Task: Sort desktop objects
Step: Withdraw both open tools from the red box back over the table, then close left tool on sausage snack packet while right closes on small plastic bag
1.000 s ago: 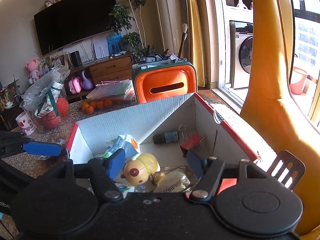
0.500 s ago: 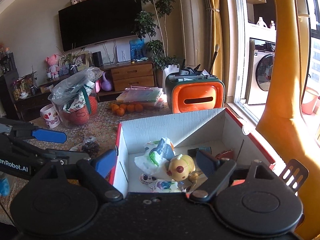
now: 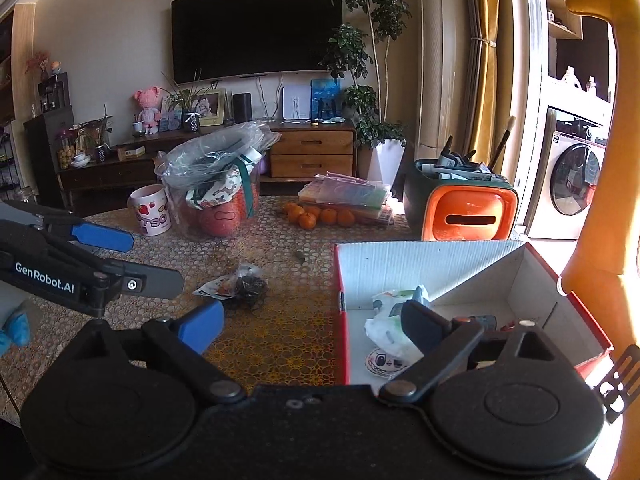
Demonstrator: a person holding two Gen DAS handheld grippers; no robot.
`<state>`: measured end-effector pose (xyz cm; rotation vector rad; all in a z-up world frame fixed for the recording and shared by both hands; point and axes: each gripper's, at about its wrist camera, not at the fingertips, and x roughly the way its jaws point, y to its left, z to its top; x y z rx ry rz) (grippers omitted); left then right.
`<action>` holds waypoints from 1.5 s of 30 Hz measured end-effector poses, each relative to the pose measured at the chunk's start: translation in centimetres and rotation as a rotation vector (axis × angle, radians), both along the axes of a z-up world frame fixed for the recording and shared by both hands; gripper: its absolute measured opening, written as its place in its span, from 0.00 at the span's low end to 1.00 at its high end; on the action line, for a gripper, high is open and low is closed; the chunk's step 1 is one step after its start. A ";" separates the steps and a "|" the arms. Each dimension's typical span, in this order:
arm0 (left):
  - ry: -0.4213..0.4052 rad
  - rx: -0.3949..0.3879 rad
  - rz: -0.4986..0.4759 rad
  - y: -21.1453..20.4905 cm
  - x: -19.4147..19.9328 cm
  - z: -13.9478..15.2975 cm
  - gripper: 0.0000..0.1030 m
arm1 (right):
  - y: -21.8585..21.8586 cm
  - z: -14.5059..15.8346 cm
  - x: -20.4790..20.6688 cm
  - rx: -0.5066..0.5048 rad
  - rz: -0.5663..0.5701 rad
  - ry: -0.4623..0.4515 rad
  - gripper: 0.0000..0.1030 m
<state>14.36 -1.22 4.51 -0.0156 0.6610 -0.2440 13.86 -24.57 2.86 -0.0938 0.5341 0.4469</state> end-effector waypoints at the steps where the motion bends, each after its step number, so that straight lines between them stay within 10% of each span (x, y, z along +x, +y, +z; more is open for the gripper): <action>1: 0.000 -0.001 0.007 0.6 0.0 -0.2 0.96 | 0.6 -0.1 0.1 -0.002 0.007 0.003 0.93; 16: 0.021 -0.007 0.095 6.9 0.7 -5.2 0.99 | 6.4 -1.5 3.4 -0.017 0.052 0.044 0.93; 45: 0.033 0.076 0.088 5.1 11.0 -12.3 0.99 | 14.7 -9.2 16.1 -0.041 0.054 0.253 0.74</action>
